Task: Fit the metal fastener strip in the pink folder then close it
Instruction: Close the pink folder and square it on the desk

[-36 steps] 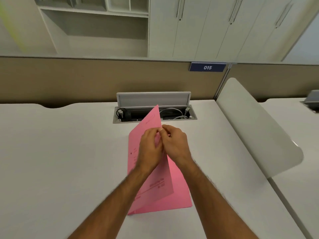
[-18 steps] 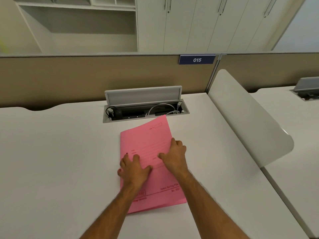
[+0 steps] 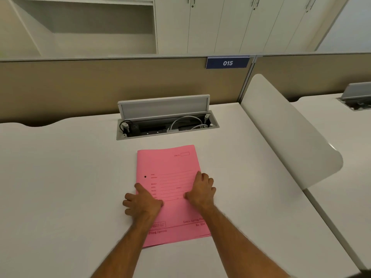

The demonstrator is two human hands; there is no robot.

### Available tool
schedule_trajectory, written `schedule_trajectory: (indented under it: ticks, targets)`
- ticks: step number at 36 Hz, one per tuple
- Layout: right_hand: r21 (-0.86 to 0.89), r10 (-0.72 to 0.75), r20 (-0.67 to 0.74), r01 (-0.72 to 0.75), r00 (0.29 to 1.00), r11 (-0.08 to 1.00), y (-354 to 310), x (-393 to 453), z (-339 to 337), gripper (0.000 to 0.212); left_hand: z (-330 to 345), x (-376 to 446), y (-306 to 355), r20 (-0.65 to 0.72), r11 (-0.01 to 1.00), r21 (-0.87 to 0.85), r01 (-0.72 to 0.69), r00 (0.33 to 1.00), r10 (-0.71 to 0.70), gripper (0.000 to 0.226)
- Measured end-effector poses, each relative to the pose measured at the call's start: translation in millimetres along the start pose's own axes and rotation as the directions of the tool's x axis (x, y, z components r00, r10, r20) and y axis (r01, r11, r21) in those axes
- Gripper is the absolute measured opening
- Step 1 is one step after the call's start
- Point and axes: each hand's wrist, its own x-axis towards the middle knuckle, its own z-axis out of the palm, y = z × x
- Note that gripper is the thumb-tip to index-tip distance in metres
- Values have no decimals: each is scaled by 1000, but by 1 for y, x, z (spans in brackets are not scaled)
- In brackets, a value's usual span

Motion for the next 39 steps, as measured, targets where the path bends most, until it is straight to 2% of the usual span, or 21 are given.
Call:
schedule_trajectory:
  ticks: [4,9,12,15,19,23,27,31,39]
  targets:
    - [-6,-5,-2,5,1000,1000,4,3,3,86,-9,2,10,48,987,-119,107,994,-102,79]
    - [-10,2,3,-2,1000,1000,4,3,3,86,-22,7,9,114,951,-258,171,983,-146,60]
    - [6,19,-5,-19,1000,1000,4,2,4,87,-24,14,3,151,899,-413,147,984,-91,42]
    - [43,42,-23,-41,999,998,3,0,4,90,-26,17,-6,206,791,-596,138,978,-15,35]
    - [154,83,-77,-70,994,986,-1,-2,6,95,-35,11,-11,213,696,-708,123,976,44,24]
    - [278,126,-114,-90,985,956,-15,-4,9,93,-47,16,-23,193,640,-762,103,979,71,30]
    - [366,144,-116,-93,983,926,-36,-6,10,76,-63,31,-39,160,609,-790,75,983,86,34]
    - [494,99,-93,-41,991,869,-65,-8,11,67,-84,49,-55,119,583,-811,48,989,84,38]
    - [549,22,-132,55,991,834,-141,-4,13,60,-136,90,-87,-63,527,-846,-80,997,51,35]
